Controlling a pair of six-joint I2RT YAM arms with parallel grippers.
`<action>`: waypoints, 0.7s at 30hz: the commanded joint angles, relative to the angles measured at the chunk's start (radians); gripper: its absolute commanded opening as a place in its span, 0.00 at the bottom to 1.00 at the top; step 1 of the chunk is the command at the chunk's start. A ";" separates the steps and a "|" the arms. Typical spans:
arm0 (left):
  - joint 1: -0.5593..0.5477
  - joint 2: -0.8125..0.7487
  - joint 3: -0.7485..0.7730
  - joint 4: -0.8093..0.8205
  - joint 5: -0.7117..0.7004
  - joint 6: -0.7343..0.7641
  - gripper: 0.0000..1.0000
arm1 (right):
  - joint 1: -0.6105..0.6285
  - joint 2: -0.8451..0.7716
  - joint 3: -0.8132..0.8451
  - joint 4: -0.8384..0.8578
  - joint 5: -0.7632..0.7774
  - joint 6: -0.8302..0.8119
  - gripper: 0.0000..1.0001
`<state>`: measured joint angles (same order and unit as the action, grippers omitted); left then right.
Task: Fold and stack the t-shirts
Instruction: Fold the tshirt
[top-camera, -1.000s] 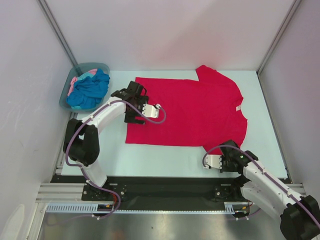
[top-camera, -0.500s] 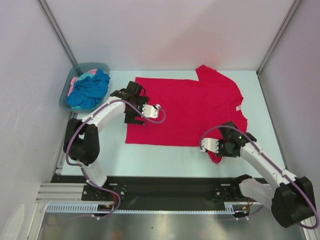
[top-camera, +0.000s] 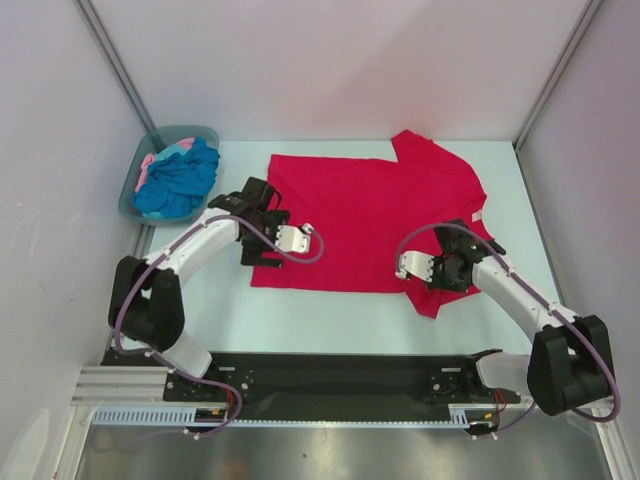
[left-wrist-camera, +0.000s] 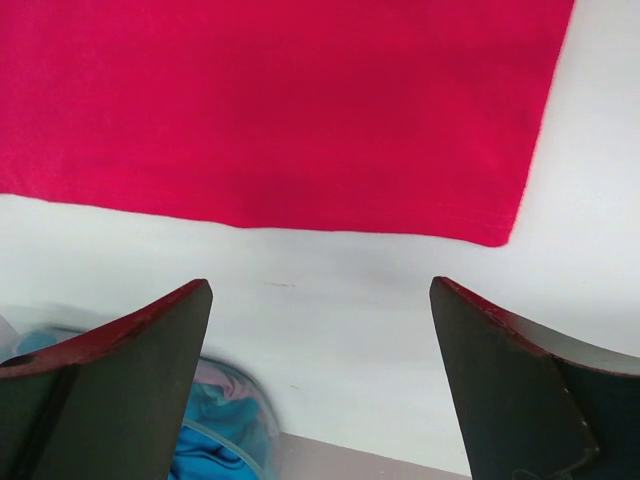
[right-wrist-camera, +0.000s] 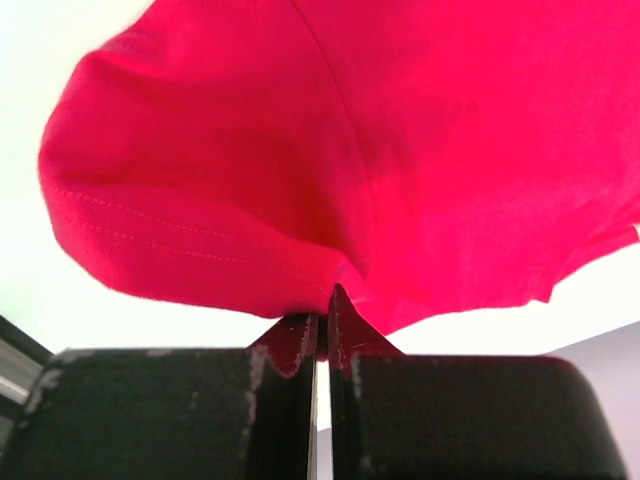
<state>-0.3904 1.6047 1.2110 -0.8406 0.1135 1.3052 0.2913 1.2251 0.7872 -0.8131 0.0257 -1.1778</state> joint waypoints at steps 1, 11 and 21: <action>-0.001 -0.107 -0.043 0.003 0.052 -0.020 0.96 | -0.010 0.037 0.056 0.048 -0.015 0.029 0.00; -0.025 -0.157 -0.103 -0.051 0.094 0.023 0.95 | -0.046 0.192 0.171 0.135 -0.013 0.046 0.00; -0.056 -0.157 -0.176 -0.060 0.129 0.009 0.91 | -0.049 0.221 0.196 0.155 -0.003 0.040 0.00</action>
<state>-0.4286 1.4681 1.0481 -0.8818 0.1780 1.3094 0.2451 1.4483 0.9497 -0.6785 0.0189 -1.1442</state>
